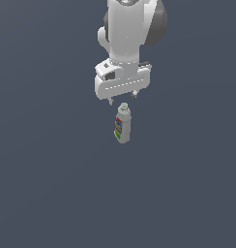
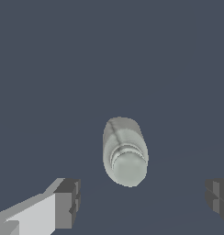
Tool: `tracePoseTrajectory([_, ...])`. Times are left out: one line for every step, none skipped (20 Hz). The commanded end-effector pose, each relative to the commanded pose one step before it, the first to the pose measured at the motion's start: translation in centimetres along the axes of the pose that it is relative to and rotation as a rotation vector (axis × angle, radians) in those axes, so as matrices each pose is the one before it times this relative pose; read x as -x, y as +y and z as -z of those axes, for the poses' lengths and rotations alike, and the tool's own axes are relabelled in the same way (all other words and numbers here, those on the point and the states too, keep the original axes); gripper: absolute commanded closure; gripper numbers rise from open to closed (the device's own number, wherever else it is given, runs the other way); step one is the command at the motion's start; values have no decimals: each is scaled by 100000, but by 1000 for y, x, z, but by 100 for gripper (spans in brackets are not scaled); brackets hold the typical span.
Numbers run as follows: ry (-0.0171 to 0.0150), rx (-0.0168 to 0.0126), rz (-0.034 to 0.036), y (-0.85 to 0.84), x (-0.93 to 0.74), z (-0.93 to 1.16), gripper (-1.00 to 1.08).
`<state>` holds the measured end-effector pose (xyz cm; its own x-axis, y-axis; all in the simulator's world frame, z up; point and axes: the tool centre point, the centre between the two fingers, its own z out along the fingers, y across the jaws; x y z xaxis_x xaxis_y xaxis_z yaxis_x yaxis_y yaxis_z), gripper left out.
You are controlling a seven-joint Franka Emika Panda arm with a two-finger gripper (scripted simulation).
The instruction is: Pick up the object and move it to a goal position.
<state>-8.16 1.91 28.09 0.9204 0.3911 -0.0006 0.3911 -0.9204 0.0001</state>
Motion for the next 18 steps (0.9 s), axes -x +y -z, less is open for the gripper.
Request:
tracePoseTrajectory([64,-9,854,-84,-22,-53,-92])
tracePoseTrajectory([-47,3,-493,40,12,28,-92])
tracePoseTrajectory([0,0,0,1,1,-28,-92])
tracePoseTrajectory([0,0,0,2,4,-84,-92])
tracePoseTrajectory([0,0,0,4,6,-139,-92])
tracePoseTrajectory([5,-1,49,-18,1,-193,-92])
tracePoseTrajectory([0,0,0,7,12,-250,-92])
tracePoseTrajectory([5,-2,49,-16,8,-303,-92])
tracePoseTrajectory([5,-2,49,-15,11,-359,-92])
tracePoseTrajectory([5,-2,49,-13,14,-414,-92])
tracePoseTrajectory([5,-2,49,-12,17,-469,-92])
tracePoseTrajectory([5,-1,49,-10,18,-511,-92])
tracePoseTrajectory([5,-1,49,-10,12,-469,-92])
tracePoseTrajectory([0,0,0,14,13,-417,-92])
tracePoseTrajectory([7,-1,69,-19,-7,-361,-92])
tracePoseTrajectory([0,0,0,16,-4,-310,-92])
tracePoseTrajectory([4,1,49,-8,-20,-254,-92])
tracePoseTrajectory([0,0,0,16,-17,-202,-92])
